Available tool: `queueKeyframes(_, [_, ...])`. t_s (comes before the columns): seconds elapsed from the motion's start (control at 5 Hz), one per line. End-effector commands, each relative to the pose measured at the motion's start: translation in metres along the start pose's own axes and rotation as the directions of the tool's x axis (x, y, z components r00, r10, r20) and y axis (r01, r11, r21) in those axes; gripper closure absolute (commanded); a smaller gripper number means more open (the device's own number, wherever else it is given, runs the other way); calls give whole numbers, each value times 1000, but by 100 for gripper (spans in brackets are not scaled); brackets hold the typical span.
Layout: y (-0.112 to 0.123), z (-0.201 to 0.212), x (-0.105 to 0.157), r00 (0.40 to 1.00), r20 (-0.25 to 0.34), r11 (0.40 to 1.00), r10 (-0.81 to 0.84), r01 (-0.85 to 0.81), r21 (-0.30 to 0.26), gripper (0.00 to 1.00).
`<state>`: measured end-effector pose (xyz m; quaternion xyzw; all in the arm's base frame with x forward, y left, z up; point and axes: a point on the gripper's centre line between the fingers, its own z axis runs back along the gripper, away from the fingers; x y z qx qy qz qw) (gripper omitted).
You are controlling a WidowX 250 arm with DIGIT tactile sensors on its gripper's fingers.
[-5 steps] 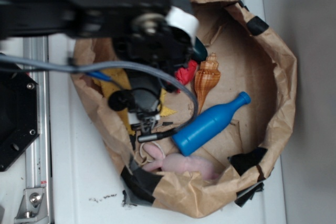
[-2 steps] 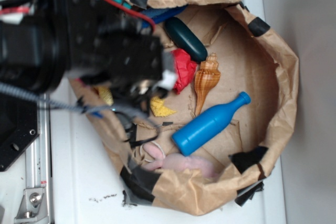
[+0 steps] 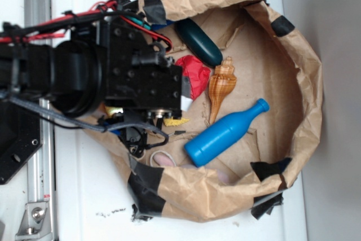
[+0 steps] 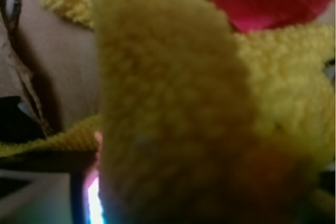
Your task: Grab the yellow cloth.
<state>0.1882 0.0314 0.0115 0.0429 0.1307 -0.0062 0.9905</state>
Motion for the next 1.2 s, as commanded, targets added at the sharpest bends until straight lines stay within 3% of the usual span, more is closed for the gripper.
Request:
queueKeyframes(0.0, [11,21,-6,998,56,1000,15,-15,10,100])
queueKeyframes(0.4, [19,121,0,961,266,995,71,-48,-91,100])
queueKeyframes(0.6, [15,176,3,936,343,994,83,-53,-95,100])
queueKeyframes(0.8, [14,202,-12,880,435,980,192,-150,-130,100])
queueKeyframes(1.0, [25,190,-32,855,462,972,237,-206,-117,100])
